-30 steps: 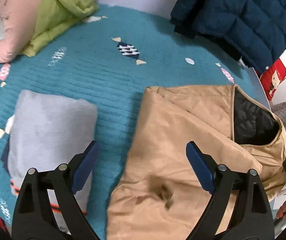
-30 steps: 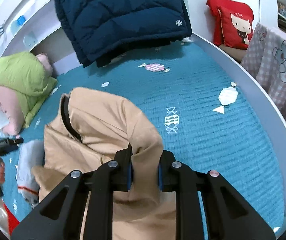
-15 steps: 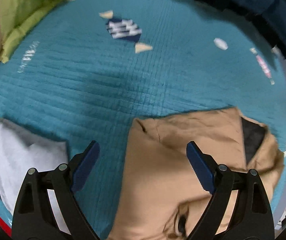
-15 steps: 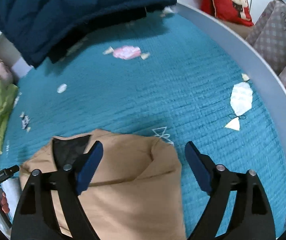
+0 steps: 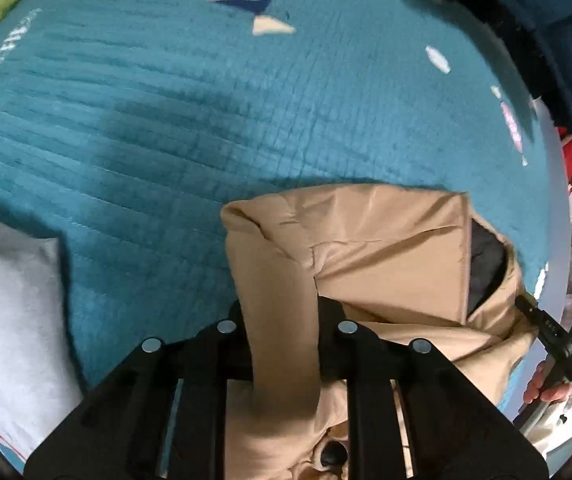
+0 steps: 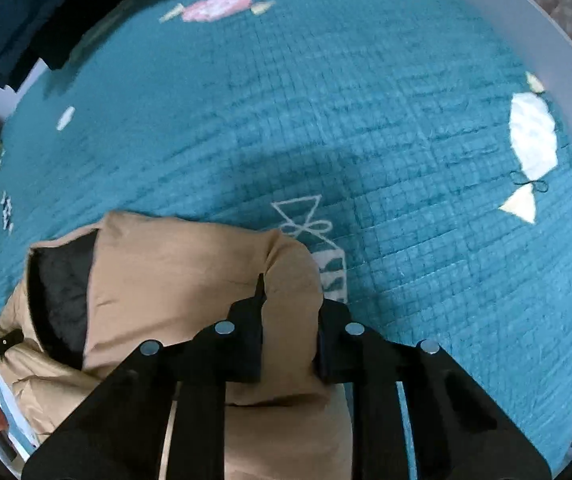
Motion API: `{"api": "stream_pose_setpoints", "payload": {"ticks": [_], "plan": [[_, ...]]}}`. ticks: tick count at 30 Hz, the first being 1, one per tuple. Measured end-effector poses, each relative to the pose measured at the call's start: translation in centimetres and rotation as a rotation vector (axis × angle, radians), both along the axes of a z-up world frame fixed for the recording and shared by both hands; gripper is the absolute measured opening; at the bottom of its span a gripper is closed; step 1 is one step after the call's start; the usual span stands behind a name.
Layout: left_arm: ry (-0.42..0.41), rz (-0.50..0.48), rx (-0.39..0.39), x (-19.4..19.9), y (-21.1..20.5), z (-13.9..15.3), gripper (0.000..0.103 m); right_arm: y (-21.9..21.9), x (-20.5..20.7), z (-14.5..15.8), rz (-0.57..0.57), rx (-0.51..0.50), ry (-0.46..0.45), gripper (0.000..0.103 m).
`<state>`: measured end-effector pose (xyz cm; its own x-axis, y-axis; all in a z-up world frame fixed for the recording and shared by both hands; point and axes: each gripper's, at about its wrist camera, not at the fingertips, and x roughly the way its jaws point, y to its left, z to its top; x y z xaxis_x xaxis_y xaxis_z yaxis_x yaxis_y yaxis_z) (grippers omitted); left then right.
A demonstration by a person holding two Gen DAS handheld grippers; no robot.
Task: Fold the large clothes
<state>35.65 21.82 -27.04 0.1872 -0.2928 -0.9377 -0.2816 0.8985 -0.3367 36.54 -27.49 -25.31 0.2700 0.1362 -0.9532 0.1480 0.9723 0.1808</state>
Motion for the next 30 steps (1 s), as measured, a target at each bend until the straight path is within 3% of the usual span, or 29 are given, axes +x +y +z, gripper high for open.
{"api": "stream_pose_setpoints", "payload": {"ticks": [4, 8, 13, 19, 26, 30], "plan": [[-0.081, -0.032, 0.036, -2.1, -0.4, 3.8, 0.016, -0.8, -2.1, 4.1, 0.004, 0.035, -0.094, 0.016], [-0.155, -0.037, 0.024, -4.8, -0.2, 7.8, 0.016, -1.0, -5.1, 8.4, 0.019, 0.06, -0.176, 0.016], [-0.244, -0.065, 0.031, -9.7, -1.0, 12.7, 0.016, -0.6, -10.1, 13.4, 0.048, 0.078, -0.291, 0.016], [-0.339, -0.114, 0.026, -17.7, -1.9, 16.3, 0.017, -0.8, -17.6, 16.5, 0.094, 0.073, -0.391, 0.016], [-0.326, -0.165, 0.025, -28.1, -2.5, 14.9, 0.019, -1.8, -28.9, 16.5, 0.147, 0.044, -0.414, 0.016], [-0.242, -0.138, -0.022, -34.3, -2.4, 11.3, 0.023, -2.3, -34.3, 13.1, 0.144, 0.027, -0.313, 0.017]]}}
